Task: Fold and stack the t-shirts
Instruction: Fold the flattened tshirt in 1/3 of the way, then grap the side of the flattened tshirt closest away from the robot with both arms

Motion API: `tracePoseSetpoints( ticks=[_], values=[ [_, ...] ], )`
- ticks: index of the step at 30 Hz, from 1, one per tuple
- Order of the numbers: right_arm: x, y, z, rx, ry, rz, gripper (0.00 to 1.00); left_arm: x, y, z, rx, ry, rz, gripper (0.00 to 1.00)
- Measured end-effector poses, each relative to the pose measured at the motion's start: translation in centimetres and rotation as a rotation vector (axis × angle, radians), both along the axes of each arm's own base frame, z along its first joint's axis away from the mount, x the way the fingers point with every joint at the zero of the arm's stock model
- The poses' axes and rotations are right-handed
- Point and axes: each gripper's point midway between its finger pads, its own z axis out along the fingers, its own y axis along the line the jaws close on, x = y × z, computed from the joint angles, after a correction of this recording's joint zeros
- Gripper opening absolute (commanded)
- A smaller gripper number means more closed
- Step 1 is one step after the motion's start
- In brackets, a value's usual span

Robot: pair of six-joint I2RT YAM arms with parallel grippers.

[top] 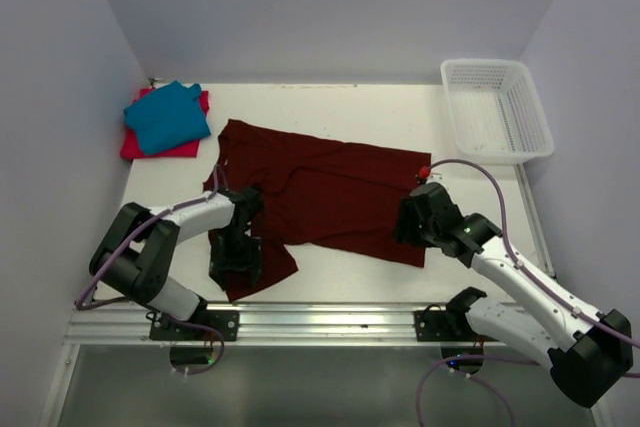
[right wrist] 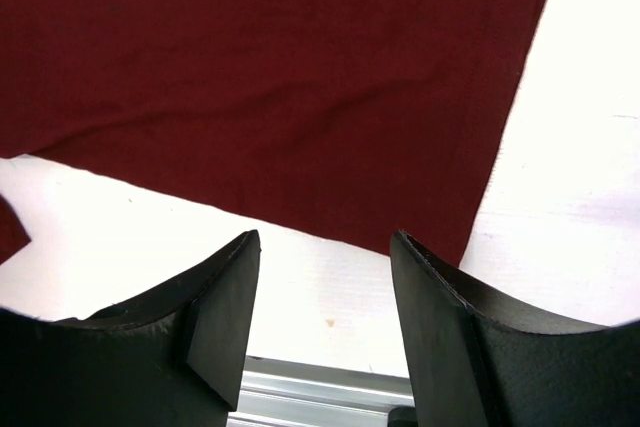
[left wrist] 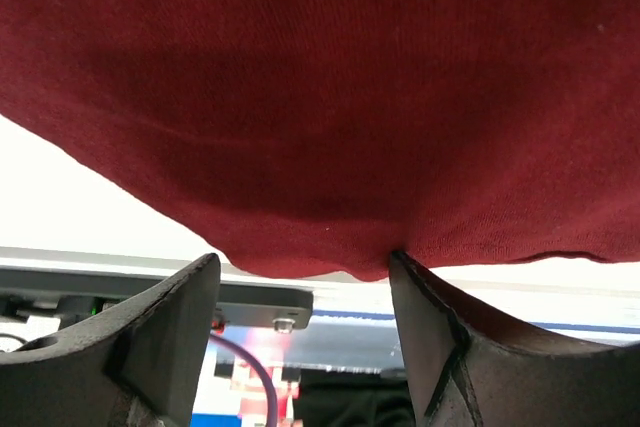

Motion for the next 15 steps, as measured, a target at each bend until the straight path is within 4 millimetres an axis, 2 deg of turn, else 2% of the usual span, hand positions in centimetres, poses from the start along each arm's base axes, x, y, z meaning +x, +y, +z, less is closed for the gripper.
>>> tracePoseSetpoints(
  ticks=[1, 5, 6, 7, 9, 10, 12, 13, 15],
  values=[
    [0.0, -0.2, 0.1, -0.003, -0.004, -0.005, 0.57, -0.1, 0.1, 0.0, 0.005, 0.012, -0.002, 0.71],
    [-0.1, -0.7, 0.3, -0.014, -0.015, -0.022, 0.49, -0.6, -0.2, -0.2, 0.001, 0.071, -0.008, 0.52],
    [-0.2, -0.9, 0.2, -0.021, -0.013, -0.030, 0.40, -0.8, -0.3, -0.2, -0.003, 0.084, -0.008, 0.46],
    [-0.2, -1.0, 0.2, -0.026, -0.010, -0.035, 0.38, -0.9, -0.4, -0.2, -0.008, 0.092, -0.012, 0.36],
    [-0.3, -1.2, -0.1, -0.034, 0.000, -0.051, 0.32, -1.0, -0.5, -0.2, -0.015, 0.098, -0.019, 0.26],
    [-0.3, -1.4, -0.3, -0.045, 0.008, -0.060, 0.29, -1.1, -0.5, -0.2, -0.019, 0.098, -0.023, 0.14],
    [-0.4, -1.6, -0.9, -0.063, 0.033, -0.077, 0.27, -1.1, -0.6, -0.2, -0.025, 0.098, -0.033, 0.10],
    [-0.4, -1.7, -1.2, -0.073, 0.045, -0.084, 0.27, -1.1, -0.6, -0.2, -0.027, 0.097, -0.035, 0.00],
    [-0.3, -1.9, -1.8, -0.096, 0.066, -0.102, 0.25, -1.0, -0.6, -0.1, -0.031, 0.093, -0.041, 0.00]
  ],
)
